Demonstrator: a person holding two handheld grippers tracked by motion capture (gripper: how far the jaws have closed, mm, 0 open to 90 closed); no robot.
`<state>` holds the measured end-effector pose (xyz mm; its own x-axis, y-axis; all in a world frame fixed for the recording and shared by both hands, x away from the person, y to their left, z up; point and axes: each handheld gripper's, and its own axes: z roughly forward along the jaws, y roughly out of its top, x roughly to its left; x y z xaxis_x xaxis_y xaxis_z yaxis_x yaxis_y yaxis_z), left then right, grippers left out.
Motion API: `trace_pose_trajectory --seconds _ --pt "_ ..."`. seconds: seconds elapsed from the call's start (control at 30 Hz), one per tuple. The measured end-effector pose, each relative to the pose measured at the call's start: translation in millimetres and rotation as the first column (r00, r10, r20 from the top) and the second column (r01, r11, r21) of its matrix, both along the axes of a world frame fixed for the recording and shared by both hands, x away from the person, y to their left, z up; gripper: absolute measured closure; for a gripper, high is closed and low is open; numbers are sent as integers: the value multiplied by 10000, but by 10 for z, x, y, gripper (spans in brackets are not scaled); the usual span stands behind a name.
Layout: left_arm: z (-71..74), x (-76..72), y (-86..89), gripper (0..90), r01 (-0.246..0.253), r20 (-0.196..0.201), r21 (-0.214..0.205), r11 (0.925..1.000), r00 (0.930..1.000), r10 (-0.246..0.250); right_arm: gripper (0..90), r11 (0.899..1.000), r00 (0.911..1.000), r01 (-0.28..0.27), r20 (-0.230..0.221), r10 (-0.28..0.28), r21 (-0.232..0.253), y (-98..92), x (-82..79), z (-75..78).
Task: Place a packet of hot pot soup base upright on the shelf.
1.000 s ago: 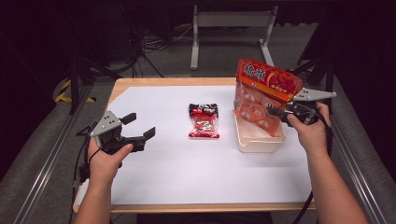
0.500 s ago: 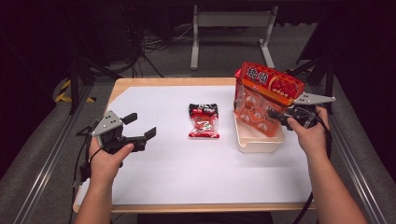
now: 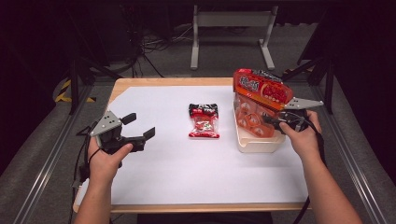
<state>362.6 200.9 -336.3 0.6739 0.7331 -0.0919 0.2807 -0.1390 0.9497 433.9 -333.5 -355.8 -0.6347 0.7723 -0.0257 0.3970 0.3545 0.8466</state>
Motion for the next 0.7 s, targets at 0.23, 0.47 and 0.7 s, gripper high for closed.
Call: trace_pose_trajectory --seconds 0.23,0.47,0.7 --pt "-4 7 -21 124 56 -45 21 10000 10000 -56 699 9999 10000 58 38 -58 95 -11 3 -64" --pt "-10 22 -27 123 97 -54 72 9999 9999 -96 692 9965 9984 532 -209 -519 645 -139 51 -163" --pt "-27 34 -5 122 27 -113 19 10000 9999 -27 597 9942 9959 881 -264 -866 625 -172 53 -147"
